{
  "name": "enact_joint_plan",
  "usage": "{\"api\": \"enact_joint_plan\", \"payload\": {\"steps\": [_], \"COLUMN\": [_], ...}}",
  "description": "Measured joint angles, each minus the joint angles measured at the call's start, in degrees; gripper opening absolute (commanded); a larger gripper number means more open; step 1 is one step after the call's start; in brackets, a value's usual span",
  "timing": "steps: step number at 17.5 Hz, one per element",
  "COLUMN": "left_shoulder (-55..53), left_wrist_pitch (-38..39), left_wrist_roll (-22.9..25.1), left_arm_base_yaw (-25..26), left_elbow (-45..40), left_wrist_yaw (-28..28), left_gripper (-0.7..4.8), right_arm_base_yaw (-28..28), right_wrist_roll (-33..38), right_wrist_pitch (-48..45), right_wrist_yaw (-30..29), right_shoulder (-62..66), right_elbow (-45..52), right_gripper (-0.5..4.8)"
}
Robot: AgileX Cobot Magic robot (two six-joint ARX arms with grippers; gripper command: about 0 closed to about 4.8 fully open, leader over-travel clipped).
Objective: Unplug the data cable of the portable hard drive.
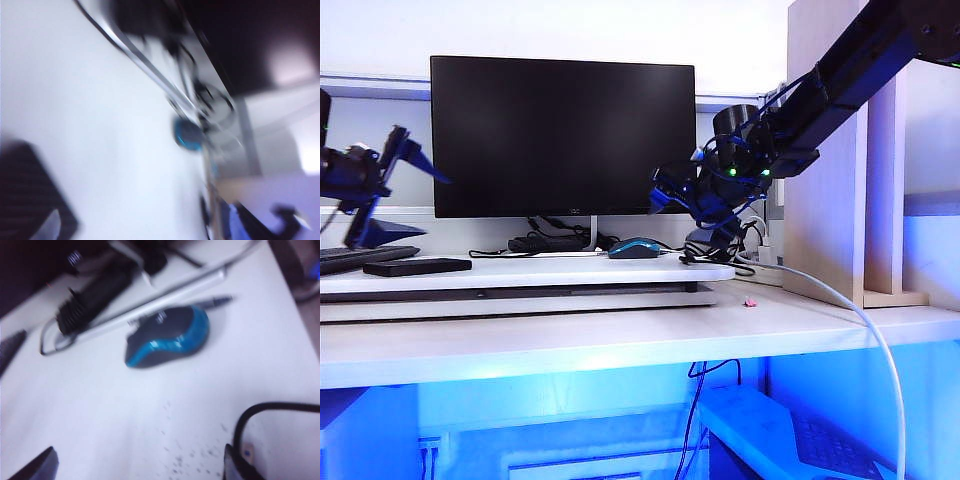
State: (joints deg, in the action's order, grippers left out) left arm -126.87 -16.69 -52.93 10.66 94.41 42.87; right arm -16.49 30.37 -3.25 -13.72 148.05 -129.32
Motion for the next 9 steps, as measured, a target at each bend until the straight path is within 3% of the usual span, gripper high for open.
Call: {"api": "enact_joint_plan", "payload": {"steps": [4, 9], "left_shoulder": [0.0, 0.0], "left_wrist_pitch": [0.0, -1.3], "left_wrist_roll": [0.0, 0.0], "left_arm_base_yaw": [-0.3, -0.2], "left_elbow": [0.0, 0.0], "left_wrist_yaw": [2.7, 5.0], "left_gripper": [4.79, 4.79], "right_arm_base_yaw": [-0.1, -0.1], "right_wrist_roll": [0.0, 0.0], "right_wrist_pitch": [5.6, 2.4], "right_wrist_yaw": [-1.6, -4.3], "right_shoulder": [0.1, 0.0], "right_elbow": [0.0, 0.0], "right_gripper": [4.28, 4.32]}}
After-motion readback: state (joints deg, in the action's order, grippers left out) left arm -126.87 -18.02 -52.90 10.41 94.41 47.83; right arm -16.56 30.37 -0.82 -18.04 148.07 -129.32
